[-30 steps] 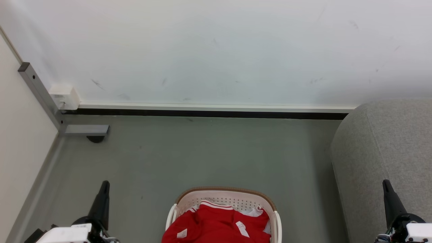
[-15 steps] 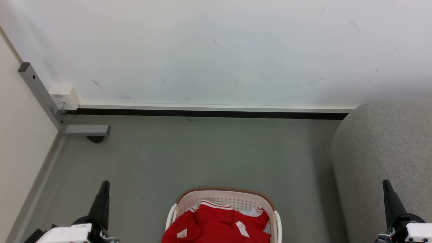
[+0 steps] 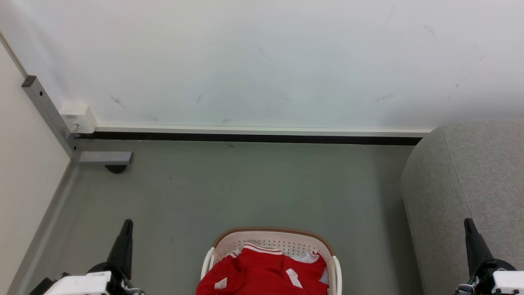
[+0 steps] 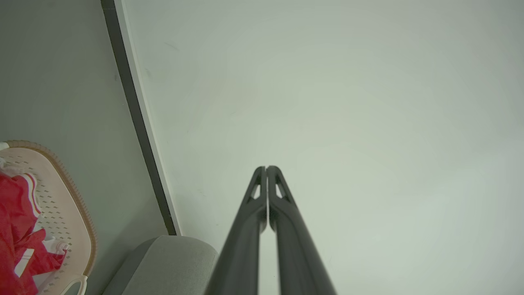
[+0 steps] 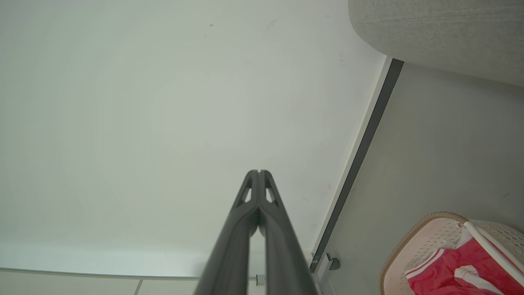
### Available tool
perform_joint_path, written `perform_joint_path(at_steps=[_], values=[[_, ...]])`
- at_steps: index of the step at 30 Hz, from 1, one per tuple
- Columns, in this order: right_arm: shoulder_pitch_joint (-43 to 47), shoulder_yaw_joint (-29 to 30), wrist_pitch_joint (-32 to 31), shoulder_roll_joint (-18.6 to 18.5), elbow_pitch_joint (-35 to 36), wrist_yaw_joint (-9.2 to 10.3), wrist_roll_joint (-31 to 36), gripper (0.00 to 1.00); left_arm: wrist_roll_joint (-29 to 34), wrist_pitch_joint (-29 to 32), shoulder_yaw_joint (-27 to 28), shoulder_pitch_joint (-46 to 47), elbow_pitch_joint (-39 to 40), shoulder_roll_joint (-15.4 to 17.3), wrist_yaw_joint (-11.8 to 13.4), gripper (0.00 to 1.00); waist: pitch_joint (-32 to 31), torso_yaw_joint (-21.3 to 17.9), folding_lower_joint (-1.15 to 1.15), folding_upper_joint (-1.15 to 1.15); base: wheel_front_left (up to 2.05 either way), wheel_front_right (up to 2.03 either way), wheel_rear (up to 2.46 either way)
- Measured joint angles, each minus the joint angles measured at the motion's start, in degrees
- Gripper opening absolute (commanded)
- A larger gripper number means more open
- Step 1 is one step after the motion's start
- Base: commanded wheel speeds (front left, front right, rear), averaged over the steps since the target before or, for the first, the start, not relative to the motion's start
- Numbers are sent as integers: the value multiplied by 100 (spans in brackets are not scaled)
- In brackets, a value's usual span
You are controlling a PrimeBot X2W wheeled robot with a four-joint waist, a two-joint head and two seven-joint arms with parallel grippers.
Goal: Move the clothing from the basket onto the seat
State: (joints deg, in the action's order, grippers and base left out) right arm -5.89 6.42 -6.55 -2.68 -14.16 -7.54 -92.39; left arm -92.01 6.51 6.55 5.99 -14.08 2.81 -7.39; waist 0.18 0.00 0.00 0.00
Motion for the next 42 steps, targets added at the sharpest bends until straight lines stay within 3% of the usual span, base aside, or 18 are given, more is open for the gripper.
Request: perform_joint_path(at_steps=[3, 4, 19, 31, 42], values=[[0, 0, 0, 0, 0, 0, 0, 0, 0, 0, 0, 0, 0, 0, 0, 0, 0, 0, 0, 0, 0, 0, 0], [4, -2, 1, 3, -10, -1, 0, 100, 1, -1, -1, -3, -10, -2, 1, 100, 0, 0, 0, 0, 0, 0, 0], [235, -237, 310, 75, -227, -1, 412, 100, 89, -313, -280, -216, -186, -58, 35, 100, 2, 6, 0, 0, 0, 0, 0], [235, -389, 609, 37, 0, -1, 1956, 100, 980, -601, -376, -215, -130, -57, 46, 100, 8, 19, 0, 0, 0, 0, 0], [243, -645, 845, -133, 299, -1, 3673, 100, 2415, -855, -490, -219, 154, -54, 334, 100, 20, 22, 0, 0, 0, 0, 0]])
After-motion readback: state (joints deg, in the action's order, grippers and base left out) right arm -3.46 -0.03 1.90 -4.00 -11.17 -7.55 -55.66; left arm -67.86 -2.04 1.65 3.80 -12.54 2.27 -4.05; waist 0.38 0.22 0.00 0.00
